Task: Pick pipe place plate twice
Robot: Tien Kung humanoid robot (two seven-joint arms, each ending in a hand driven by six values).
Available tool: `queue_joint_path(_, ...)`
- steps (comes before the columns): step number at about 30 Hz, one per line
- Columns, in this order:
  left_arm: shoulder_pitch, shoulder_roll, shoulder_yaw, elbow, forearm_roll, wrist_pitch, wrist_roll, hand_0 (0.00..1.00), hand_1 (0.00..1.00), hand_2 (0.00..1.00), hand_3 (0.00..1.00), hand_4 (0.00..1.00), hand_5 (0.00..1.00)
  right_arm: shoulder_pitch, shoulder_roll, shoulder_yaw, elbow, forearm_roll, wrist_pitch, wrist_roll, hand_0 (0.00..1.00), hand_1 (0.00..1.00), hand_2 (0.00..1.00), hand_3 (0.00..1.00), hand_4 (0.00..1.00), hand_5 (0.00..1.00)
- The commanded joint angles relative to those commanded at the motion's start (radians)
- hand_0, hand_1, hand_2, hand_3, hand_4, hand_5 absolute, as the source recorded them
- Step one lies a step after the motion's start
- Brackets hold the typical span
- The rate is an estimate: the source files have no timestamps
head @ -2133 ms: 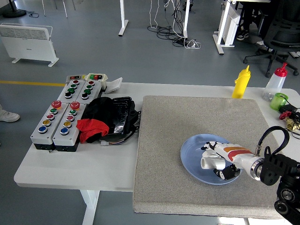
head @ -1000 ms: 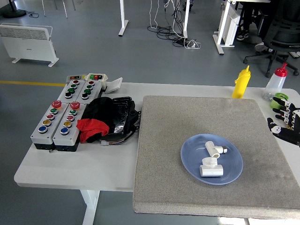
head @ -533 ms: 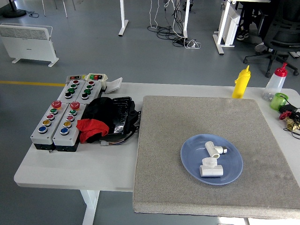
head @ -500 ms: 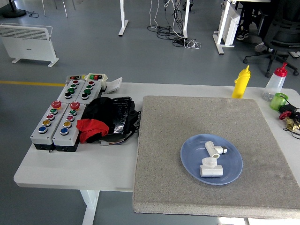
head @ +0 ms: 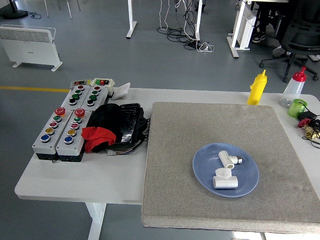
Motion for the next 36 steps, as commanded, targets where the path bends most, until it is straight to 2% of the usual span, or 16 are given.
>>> queue_joint_path(7, -0.001, -0.003, 0.005, 0.001, -0.012, 0.006, -0.004, 0.734, 0.711, 0.763, 0.788, 0.41, 0.998, -0.003, -0.004, -0.011, 0.01, -0.055, -0.045, 0.021, 0.78, 0.754, 0.803, 0.796, 0.547, 0.489)
queue_joint_path(26, 0.003, -0.008, 0.012, 0.0, -0.024, 0.01, -0.005, 0.734, 0.709, 0.762, 0.785, 0.404, 0.998, -0.005, 0.002, -0.015, 0.002, -0.028, -0.048, 0.039, 0.773, 0.744, 0.799, 0.801, 0.536, 0.506)
queue_joint_path(36, 0.012, -0.008, 0.004, -0.002, -0.009, 0.013, 0.002, 0.733, 0.709, 0.762, 0.785, 0.403, 0.998, -0.013, 0.006, -0.017, -0.006, 0.011, -0.025, 0.012, 0.774, 0.74, 0.8, 0.804, 0.533, 0.527)
